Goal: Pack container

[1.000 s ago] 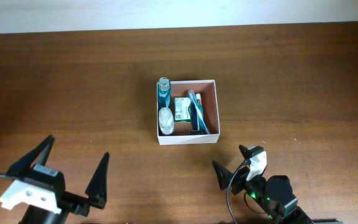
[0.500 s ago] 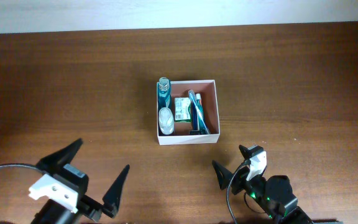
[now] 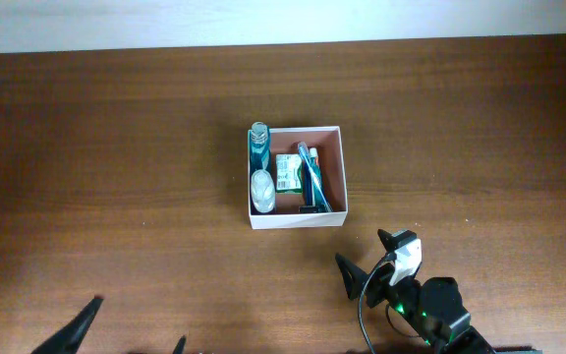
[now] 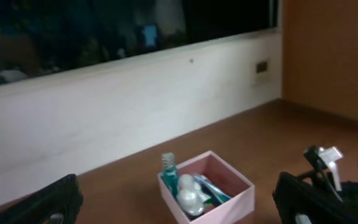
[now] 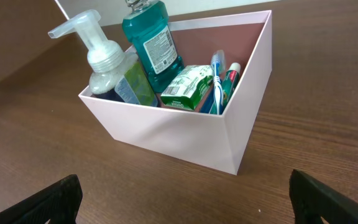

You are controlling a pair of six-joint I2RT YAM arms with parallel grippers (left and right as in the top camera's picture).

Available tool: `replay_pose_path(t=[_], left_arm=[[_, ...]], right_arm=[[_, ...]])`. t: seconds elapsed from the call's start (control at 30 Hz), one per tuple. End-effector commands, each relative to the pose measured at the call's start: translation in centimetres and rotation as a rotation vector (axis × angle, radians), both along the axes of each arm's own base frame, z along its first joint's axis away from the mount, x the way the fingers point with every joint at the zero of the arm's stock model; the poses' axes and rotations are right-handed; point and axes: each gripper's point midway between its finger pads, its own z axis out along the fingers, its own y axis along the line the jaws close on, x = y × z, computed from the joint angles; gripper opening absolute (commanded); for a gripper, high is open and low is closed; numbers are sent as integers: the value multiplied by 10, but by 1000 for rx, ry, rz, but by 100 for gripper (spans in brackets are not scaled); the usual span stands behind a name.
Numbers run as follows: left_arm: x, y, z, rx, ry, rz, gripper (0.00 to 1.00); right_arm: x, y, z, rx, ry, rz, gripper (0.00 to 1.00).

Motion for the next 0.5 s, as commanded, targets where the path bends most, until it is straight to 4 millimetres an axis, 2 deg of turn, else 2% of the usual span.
replay_pose_path(t=[0.0, 0.1, 0.17, 0.23, 0.37, 0.47], left_arm=[[6, 19, -12, -8, 47, 120, 100], [14, 50, -31, 11, 119, 307, 100], [15, 63, -37, 20, 139, 384, 100], [14, 61, -35, 17, 133, 371, 100], [3, 42, -24, 29, 91, 250, 100], [-6, 42, -19, 51, 48, 247, 100]], right_arm=[[-1, 1, -3, 5, 11, 5, 98], [-1, 1, -3, 5, 11, 5, 99], [-1, 1, -3, 5, 11, 5, 98], [-1, 1, -3, 5, 11, 5, 98], [-1, 1, -3, 5, 11, 5, 98], [-1, 1, -3, 5, 11, 5, 98]])
